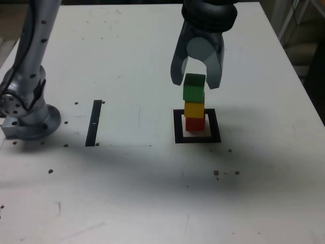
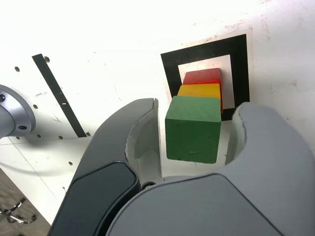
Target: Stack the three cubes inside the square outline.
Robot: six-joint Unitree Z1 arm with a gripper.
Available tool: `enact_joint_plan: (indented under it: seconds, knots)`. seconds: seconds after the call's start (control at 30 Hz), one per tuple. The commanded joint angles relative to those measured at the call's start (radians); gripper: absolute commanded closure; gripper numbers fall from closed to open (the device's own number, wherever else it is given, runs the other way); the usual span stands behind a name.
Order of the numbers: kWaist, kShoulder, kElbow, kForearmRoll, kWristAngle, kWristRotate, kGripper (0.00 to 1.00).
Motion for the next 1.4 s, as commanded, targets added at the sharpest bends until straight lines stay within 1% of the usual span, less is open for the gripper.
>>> enact_joint_plan:
  seconds: [0.0,0.13,0.27,0.4,0.57,0.77,0.97,1.13,1.23,1.37]
  knots:
    - [-0.002,0.006,0.002,0.013,-0.001,0.001,0.03]
    - [-0.002,-0.003,0.003,0.012,0.005,0.0,0.02]
    - [-0.002,-0.035,0.012,0.011,0.022,-0.004,0.01]
    - [-0.002,-0.089,0.042,0.01,0.042,-0.012,0.01]
    - [-0.002,-0.172,0.118,-0.001,0.055,-0.029,0.01]
    - [0.001,-0.281,0.25,-0.042,0.066,-0.054,0.01]
    - [0.003,-0.388,0.435,-0.116,0.069,-0.089,0.01]
    - [0.003,-0.452,0.578,-0.169,0.069,-0.125,0.01]
    - [0.003,-0.487,0.659,-0.204,0.063,-0.146,0.01]
    - [0.003,-0.524,0.75,-0.252,0.045,-0.165,0.01]
